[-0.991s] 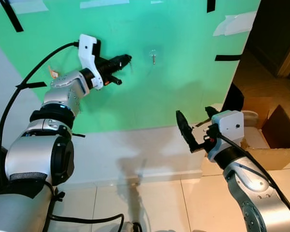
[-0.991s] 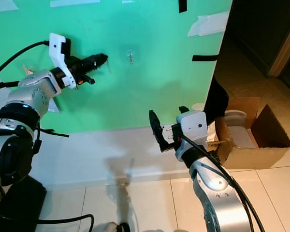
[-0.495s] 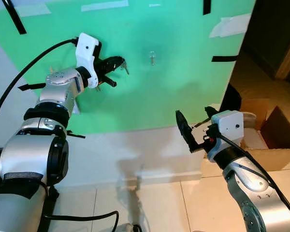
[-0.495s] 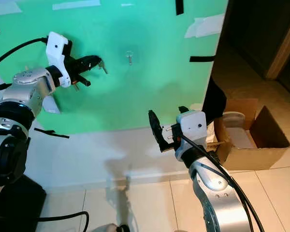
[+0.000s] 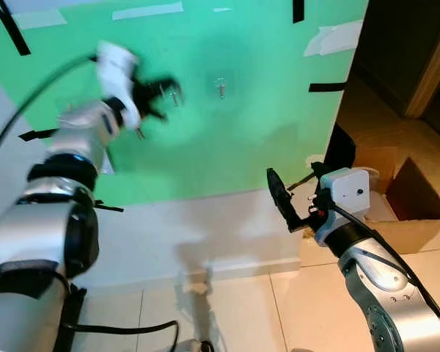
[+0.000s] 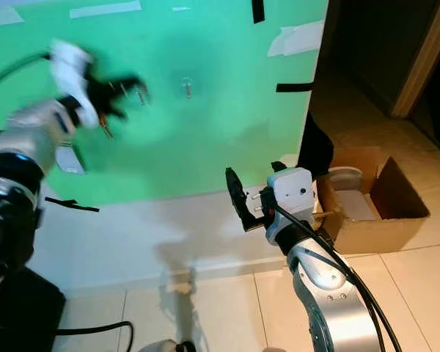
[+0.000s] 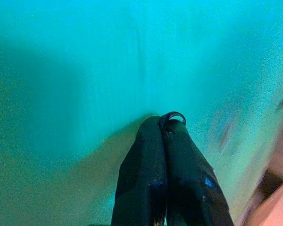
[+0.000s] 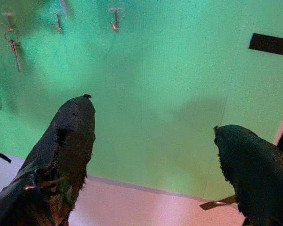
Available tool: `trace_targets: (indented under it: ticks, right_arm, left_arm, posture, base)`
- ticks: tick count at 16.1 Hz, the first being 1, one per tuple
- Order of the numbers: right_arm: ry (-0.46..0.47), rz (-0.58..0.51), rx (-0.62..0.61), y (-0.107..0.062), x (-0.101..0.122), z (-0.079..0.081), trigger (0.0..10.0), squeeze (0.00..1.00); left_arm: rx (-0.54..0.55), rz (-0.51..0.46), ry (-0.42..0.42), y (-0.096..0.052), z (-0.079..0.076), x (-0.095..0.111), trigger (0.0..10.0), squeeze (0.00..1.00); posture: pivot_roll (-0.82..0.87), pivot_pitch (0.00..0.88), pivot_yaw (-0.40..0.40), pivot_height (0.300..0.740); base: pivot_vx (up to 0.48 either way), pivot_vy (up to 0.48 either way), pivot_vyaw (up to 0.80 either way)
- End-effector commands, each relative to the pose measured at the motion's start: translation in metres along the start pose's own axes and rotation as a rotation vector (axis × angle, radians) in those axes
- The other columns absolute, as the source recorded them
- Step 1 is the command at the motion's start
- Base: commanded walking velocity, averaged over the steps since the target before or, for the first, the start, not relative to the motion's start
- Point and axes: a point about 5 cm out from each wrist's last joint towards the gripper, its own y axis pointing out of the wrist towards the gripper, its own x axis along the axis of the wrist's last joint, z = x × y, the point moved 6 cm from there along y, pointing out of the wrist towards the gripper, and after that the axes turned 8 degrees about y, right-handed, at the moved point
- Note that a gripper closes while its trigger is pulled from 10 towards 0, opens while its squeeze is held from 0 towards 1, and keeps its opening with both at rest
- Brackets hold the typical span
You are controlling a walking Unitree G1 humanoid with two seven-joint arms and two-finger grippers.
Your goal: Hang keys on a hook
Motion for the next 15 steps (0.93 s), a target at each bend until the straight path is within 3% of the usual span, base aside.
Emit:
trace_targets:
  ticks: [1, 4, 6, 7, 8, 11, 15]
  right_arm:
    - [0.009, 0.0, 0.017, 0.0, 0.0, 0.005, 10.0, 0.0]
    - [0.01, 0.001, 0.017, 0.0, 0.0, 0.005, 10.0, 0.0]
    - [0.015, 0.005, 0.018, 0.0, -0.002, 0.006, 10.0, 0.0]
    - [0.018, 0.007, 0.021, 0.0, -0.002, 0.007, 10.0, 0.0]
    - [0.021, 0.009, 0.025, 0.0, -0.003, 0.008, 10.0, 0.0]
    - [0.026, 0.01, 0.036, 0.003, -0.003, 0.011, 10.0, 0.0]
    - [0.029, 0.002, 0.024, 0.003, -0.001, 0.008, 10.0, 0.0]
  left_arm:
    - [-0.044, -0.07, -0.017, -0.003, 0.002, 0.023, 10.0, 0.0]
    - [-0.168, 0.04, 0.046, -0.015, -0.003, 0.011, 10.0, 0.0]
    - [-0.181, 0.195, 0.149, -0.033, 0.01, -0.001, 10.0, 0.0]
    - [-0.151, 0.211, 0.173, -0.034, 0.016, 0.001, 10.0, 0.0]
    - [-0.126, 0.22, 0.196, -0.032, 0.018, 0.003, 10.0, 0.0]
    - [-0.175, 0.264, 0.24, -0.024, 0.002, -0.012, 10.0, 0.0]
    - [-0.207, 0.283, 0.195, -0.018, -0.012, -0.03, 10.0, 0.0]
  posture:
    - [-0.15, 0.0, 0.17, 0.74]
    - [-0.15, 0.0, 0.172, 0.74]
    - [-0.14, 0.0, 0.17, 0.74]
    - [-0.13, 0.0, 0.165, 0.74]
    - [-0.13, 0.0, 0.162, 0.74]
    - [-0.12, 0.0, 0.158, 0.74]
    - [-0.14, 0.0, 0.172, 0.74]
  base:
    - [0.0, 0.0, 0.0]
    - [0.0, 0.0, 0.0]
    - [0.0, 0.0, 0.0]
    - [0.0, 0.0, 0.0]
    - [0.0, 0.0, 0.0]
    - [0.0, 0.0, 0.0]
    - [0.0, 0.0, 0.0]
